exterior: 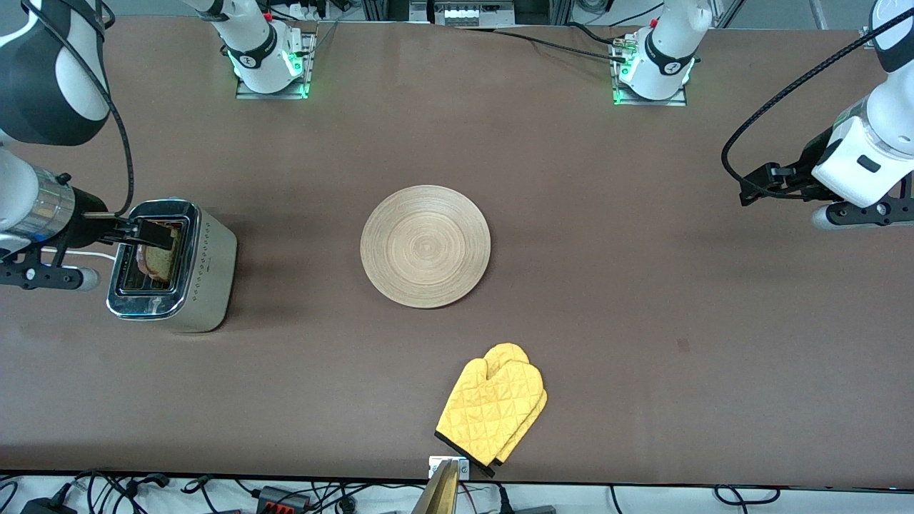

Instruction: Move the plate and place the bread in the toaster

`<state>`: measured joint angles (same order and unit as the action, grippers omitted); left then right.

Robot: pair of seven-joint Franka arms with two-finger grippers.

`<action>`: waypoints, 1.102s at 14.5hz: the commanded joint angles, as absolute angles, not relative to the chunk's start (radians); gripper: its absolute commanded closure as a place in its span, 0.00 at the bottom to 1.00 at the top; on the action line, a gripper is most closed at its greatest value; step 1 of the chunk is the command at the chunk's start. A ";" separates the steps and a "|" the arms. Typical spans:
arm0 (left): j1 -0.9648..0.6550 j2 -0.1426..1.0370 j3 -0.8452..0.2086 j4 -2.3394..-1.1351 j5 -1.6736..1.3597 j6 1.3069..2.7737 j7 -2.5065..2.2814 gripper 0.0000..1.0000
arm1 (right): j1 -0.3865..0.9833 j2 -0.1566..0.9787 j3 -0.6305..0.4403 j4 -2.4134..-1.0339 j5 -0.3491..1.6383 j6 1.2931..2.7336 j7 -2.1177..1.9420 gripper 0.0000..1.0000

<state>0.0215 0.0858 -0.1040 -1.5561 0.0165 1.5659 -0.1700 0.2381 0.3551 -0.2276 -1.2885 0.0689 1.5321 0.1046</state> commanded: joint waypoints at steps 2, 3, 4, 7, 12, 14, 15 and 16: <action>0.025 0.091 -0.109 -1.531 0.017 1.543 -0.176 0.00 | 0.191 0.335 -0.209 -1.273 0.087 1.539 0.087 0.00; 0.025 0.091 -0.109 -1.531 0.017 1.543 -0.175 0.00 | 0.152 0.327 -0.193 -1.279 0.090 1.546 0.089 0.00; 0.025 0.091 -0.107 -1.531 0.017 1.543 -0.175 0.00 | 0.091 0.321 -0.131 -1.284 0.083 1.563 0.086 0.00; 0.025 0.091 -0.109 -1.529 0.017 1.543 -0.175 0.00 | -0.017 0.287 -0.040 -1.316 0.069 1.611 0.039 0.00; 0.025 0.091 -0.109 -1.531 0.017 1.543 -0.175 0.00 | -0.031 0.242 -0.046 -1.370 0.055 1.625 -0.049 0.00; 0.025 0.091 -0.109 -1.531 0.017 1.543 -0.175 0.00 | -0.018 0.186 -0.045 -1.449 0.017 1.646 -0.040 0.00; 0.025 0.091 -0.109 -1.531 0.017 1.542 -0.175 0.00 | -0.017 0.142 -0.041 -1.515 0.006 1.670 -0.035 0.00; 0.025 0.091 -0.109 -1.531 0.017 1.543 -0.175 0.00 | -0.017 0.102 -0.040 -1.585 0.005 1.705 -0.035 0.00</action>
